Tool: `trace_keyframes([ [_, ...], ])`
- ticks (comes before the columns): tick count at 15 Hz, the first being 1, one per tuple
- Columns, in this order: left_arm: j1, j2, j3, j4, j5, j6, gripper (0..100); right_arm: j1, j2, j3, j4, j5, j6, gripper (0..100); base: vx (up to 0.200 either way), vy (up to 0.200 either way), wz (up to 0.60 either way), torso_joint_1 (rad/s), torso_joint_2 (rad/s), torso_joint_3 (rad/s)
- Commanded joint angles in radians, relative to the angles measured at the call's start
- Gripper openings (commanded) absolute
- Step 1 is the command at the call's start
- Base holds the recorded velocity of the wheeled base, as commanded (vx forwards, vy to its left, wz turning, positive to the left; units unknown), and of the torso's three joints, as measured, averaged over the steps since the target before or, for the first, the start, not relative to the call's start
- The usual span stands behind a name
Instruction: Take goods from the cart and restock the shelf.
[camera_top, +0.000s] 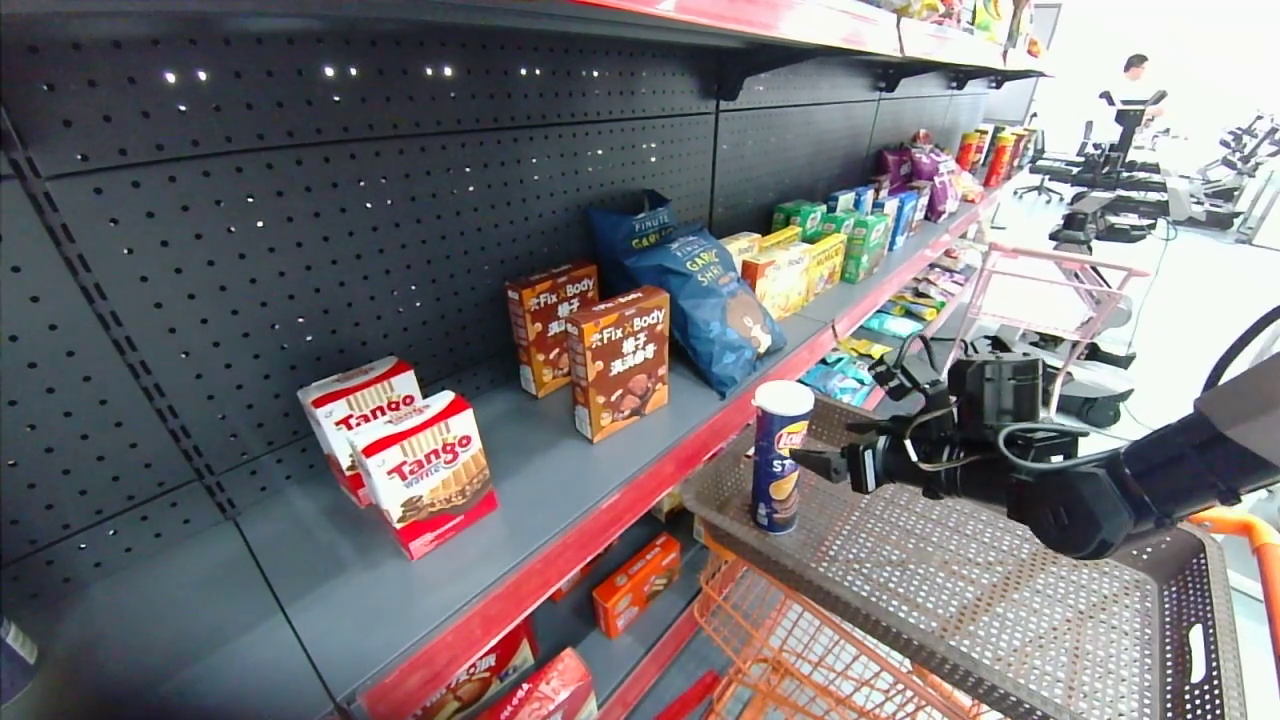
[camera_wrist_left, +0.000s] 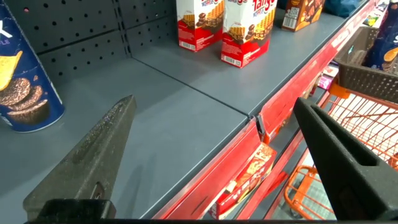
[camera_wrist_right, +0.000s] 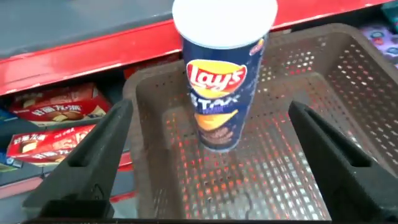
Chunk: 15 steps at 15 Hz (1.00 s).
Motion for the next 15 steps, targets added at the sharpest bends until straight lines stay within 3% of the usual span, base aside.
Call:
trace_keyframes([
  [1,0.000,0.001,0.000,0.000,0.000,0.000,100,-0.003,0.088,-0.066,-0.008,0.024,-0.002,100,0.000,0.000,0.00,0.000,0.00,0.000],
  [7,0.000,0.001,0.000,0.000,0.000,0.000,100,-0.009,0.249,-0.224,-0.056,0.078,-0.002,100,0.000,0.000,0.00,0.000,0.00,0.000],
  [15,0.000,0.001,0.000,0.000,0.000,0.000,100,-0.003,0.394,-0.303,-0.160,0.151,-0.002,100,0.000,0.000,0.00,0.000,0.00,0.000],
])
